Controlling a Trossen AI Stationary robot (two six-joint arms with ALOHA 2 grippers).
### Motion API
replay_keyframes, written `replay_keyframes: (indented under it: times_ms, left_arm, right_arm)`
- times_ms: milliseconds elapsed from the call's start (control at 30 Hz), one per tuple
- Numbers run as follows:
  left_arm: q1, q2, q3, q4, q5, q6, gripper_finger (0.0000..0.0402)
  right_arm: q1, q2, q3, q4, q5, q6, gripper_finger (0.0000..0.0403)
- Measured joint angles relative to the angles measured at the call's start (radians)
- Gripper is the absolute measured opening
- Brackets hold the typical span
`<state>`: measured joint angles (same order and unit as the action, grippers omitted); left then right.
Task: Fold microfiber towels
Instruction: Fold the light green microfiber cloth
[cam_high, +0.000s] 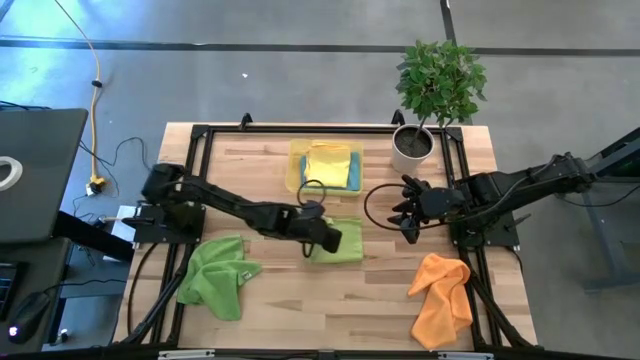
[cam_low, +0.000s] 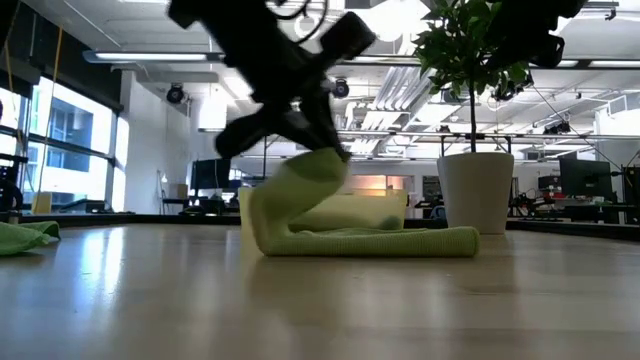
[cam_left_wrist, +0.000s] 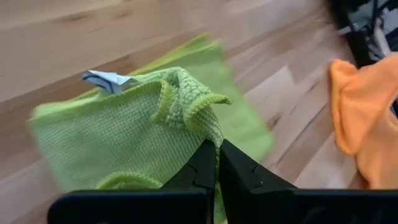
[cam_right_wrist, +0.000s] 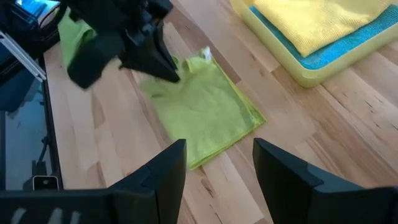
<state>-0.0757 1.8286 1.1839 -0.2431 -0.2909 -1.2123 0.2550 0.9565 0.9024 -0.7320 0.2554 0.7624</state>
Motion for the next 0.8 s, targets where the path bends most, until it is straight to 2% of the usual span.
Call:
replay_keyframes:
  times_ms: [300,533,800]
  left_arm:
    - [0.017,0.166,0.226,-0.01,-0.004,0.091,0.0]
    - [0.023,0.257,0.279,-0.02,-0.009,0.064,0.0]
    - [0.023,0.281,0.318,0.035,-0.028,0.1,0.0]
  right_arm:
    - [0.0,0.0,0.0,-0.004,0.0,-0.002,0.0178]
    - [0.0,0.0,0.0,-0.004,0.0,-0.001,0.0178]
    - [0.0,0.0,0.0,-0.005,0.0,0.0,0.0178]
